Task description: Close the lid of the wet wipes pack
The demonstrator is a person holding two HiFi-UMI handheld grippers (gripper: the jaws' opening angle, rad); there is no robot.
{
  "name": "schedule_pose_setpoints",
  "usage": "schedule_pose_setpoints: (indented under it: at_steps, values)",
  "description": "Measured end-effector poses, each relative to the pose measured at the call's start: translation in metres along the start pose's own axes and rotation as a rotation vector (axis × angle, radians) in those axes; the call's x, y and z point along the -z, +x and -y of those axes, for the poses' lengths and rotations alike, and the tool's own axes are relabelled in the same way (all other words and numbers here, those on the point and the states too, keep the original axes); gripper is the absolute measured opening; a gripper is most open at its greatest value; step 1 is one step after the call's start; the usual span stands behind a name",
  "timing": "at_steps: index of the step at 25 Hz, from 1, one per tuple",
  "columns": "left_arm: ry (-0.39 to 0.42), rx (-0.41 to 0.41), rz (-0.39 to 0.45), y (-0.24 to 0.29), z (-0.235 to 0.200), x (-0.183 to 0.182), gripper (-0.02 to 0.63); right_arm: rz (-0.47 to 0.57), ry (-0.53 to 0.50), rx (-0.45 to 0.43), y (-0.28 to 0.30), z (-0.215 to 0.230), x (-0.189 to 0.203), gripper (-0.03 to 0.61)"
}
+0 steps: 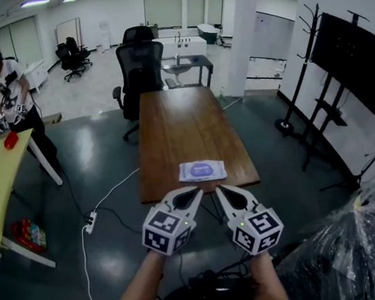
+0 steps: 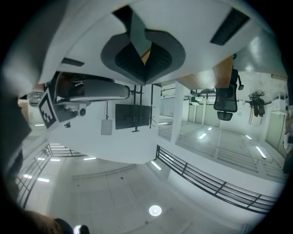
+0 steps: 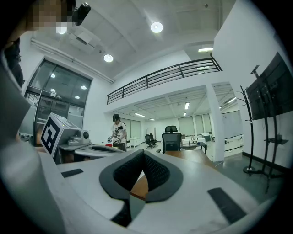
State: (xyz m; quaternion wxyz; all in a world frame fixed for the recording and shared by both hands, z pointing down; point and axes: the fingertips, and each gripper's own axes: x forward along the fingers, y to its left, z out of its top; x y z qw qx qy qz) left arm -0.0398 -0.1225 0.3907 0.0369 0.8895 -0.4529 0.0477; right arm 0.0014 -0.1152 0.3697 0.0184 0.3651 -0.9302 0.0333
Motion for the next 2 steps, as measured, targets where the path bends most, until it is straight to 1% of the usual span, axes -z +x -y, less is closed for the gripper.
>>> schedule_pose_setpoints:
  at_steps: [2]
  values:
    - [0.003, 0.002, 0.001, 0.0004, 0.0002, -0.0015, -0.005, 0.001, -0.002, 0.001, 0.0005, -0.0001, -0.0018, 0.005]
